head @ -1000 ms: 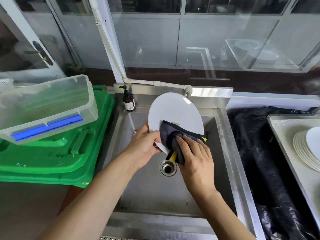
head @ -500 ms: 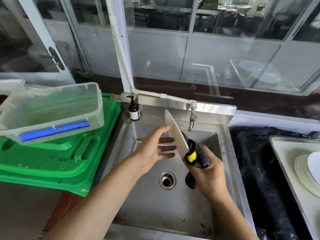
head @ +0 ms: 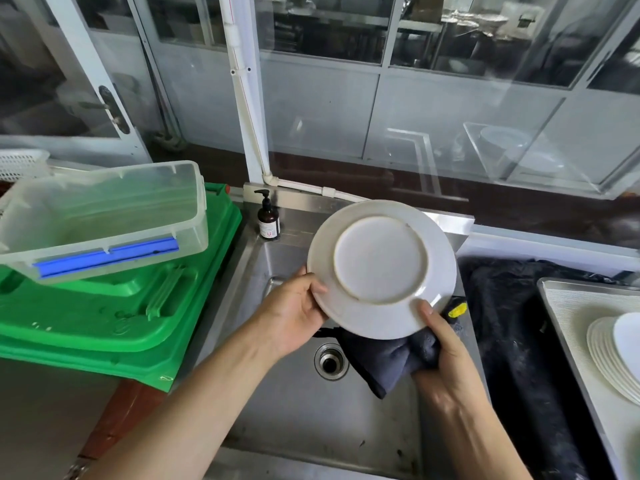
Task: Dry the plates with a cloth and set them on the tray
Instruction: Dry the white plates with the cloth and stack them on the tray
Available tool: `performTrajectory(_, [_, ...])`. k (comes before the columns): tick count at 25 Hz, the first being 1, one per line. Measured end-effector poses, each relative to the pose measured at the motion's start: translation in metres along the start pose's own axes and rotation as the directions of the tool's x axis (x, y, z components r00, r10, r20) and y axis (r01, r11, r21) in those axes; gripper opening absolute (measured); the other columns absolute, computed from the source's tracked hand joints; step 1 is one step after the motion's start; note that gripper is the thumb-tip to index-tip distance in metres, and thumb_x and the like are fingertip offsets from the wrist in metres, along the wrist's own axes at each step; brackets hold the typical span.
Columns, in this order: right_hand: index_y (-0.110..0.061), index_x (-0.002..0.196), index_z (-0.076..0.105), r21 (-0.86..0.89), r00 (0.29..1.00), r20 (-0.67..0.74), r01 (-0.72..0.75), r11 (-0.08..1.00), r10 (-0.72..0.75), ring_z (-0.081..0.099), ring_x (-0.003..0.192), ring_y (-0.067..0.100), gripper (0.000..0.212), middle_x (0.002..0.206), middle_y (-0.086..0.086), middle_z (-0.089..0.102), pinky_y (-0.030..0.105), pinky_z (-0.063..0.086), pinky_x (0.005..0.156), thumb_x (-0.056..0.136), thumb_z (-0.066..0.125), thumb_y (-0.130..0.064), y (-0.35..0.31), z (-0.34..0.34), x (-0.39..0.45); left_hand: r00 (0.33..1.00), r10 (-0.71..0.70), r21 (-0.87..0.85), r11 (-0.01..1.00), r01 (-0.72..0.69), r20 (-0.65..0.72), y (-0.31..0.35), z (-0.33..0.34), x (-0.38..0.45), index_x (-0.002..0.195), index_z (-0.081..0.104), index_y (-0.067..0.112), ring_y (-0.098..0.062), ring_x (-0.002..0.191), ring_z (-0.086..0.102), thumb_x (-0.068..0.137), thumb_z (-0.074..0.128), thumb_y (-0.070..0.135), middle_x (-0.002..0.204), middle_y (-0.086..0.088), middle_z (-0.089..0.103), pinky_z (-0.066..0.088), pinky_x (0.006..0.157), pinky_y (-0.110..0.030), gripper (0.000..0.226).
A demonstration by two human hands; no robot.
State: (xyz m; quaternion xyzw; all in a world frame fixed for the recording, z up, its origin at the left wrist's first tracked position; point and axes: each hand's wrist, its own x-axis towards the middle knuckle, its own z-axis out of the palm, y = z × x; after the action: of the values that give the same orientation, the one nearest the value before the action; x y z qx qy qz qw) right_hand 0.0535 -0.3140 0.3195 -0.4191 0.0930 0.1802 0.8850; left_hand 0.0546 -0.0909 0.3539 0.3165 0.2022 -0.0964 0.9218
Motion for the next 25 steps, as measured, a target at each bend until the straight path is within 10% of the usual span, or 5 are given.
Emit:
performTrajectory(11, [-0.002,0.115,0.073,0.012,0.994,0.041,-0.098,0.995,0.097,0.074,0.104,0.022,0.077,0.086,0.013,0.076,0.034,0.062,0.08,0.053,0.102,-0.038,0.004,-0.022,-0.004,0.987,-0.057,-0.096,0.993,0.072,0.151,0.0,0.006,-0.008,0.112,0.065,0.017,-0.027,0.091,0.074,0.066,0.048,-0.012,0.109,-0.011,0.074,0.062,0.068,-0.041,0.057])
performTrajectory(18, [-0.017,0.065,0.077,0.028,0.984,0.145,-0.106,0.994,0.101,0.073,0.071,0.008,0.027,0.058,-0.004,0.07,0.029,0.059,0.088,0.069,0.093,-0.039,0.005,-0.025,-0.011,0.964,-0.024,0.046,0.999,0.013,0.264,-0.002,0.014,-0.018,0.117,0.072,0.016,-0.027,0.104,0.071,0.077,0.067,-0.007,0.119,-0.014,0.071,0.061,0.082,-0.04,0.047])
performTrajectory(25, [0.001,0.135,0.06,0.037,0.987,0.062,-0.152,0.988,0.149,0.072,0.11,0.026,0.09,0.095,0.013,0.078,0.036,0.06,0.086,0.062,0.098,-0.035,0.006,-0.023,-0.013,0.979,0.009,0.149,0.988,-0.039,0.201,-0.007,0.019,-0.021,0.12,0.066,0.011,-0.026,0.103,0.071,0.071,0.066,-0.018,0.115,-0.015,0.072,0.057,0.093,-0.039,0.058])
